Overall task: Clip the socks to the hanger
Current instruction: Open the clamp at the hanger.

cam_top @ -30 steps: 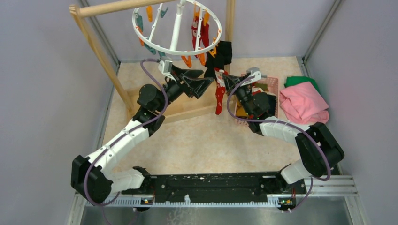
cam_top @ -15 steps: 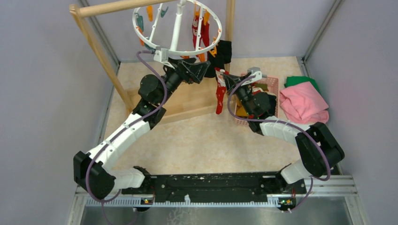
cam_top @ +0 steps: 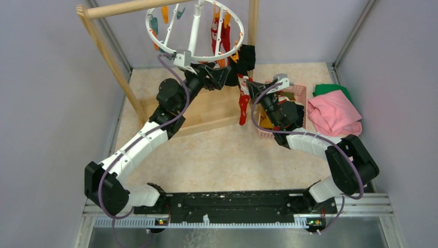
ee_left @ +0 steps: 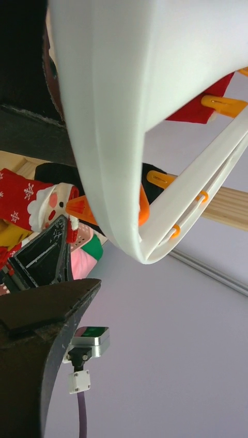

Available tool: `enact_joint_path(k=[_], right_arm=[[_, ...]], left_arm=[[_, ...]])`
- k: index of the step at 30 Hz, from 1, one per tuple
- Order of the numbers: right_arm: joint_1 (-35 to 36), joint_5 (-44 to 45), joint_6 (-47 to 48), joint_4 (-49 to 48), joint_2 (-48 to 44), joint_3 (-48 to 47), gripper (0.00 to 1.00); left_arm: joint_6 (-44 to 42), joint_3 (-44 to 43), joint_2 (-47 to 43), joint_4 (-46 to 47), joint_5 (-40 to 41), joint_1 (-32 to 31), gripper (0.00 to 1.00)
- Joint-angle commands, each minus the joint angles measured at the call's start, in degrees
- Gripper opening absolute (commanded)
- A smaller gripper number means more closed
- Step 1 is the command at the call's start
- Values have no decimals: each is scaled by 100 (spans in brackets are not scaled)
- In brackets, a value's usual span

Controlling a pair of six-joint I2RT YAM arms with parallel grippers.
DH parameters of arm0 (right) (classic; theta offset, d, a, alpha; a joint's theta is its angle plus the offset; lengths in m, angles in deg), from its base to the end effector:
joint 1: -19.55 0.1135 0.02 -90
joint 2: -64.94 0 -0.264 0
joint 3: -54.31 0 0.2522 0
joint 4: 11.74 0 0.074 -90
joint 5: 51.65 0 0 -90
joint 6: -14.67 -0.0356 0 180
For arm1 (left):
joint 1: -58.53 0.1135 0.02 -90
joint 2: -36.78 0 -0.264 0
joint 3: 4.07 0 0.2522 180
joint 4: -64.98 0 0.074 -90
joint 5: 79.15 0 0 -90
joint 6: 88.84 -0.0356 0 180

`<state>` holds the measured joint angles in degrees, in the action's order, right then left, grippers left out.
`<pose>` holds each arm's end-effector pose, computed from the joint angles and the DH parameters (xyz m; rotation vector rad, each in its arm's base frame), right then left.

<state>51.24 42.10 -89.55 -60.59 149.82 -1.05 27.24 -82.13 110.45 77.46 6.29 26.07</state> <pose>0.2729 0.1657 0.2884 -0.1338 1.2536 0.6548 0.2533 -0.1645 0.4179 0.1455 1.3259 -0.9242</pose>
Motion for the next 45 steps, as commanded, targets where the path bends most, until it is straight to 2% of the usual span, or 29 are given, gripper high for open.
enact_joint_path(k=[1,8,35,39,45], right_arm=[[-84,-32,-106,-357,-145,47,0],[-97,-32,-109,-343,-156,56,0],[-130,-39,-143,-346,-162,47,0],[-132,-38,-143,-348,-162,56,0],[-136,-45,-164,-351,-162,64,0]], left_arm=[[-297,-224,64,311,96,74,81],[-405,-272,206,539,192,103,74],[-500,-490,717,1156,404,104,72],[-447,-298,680,1542,294,103,76],[-521,-79,638,2029,266,103,76]])
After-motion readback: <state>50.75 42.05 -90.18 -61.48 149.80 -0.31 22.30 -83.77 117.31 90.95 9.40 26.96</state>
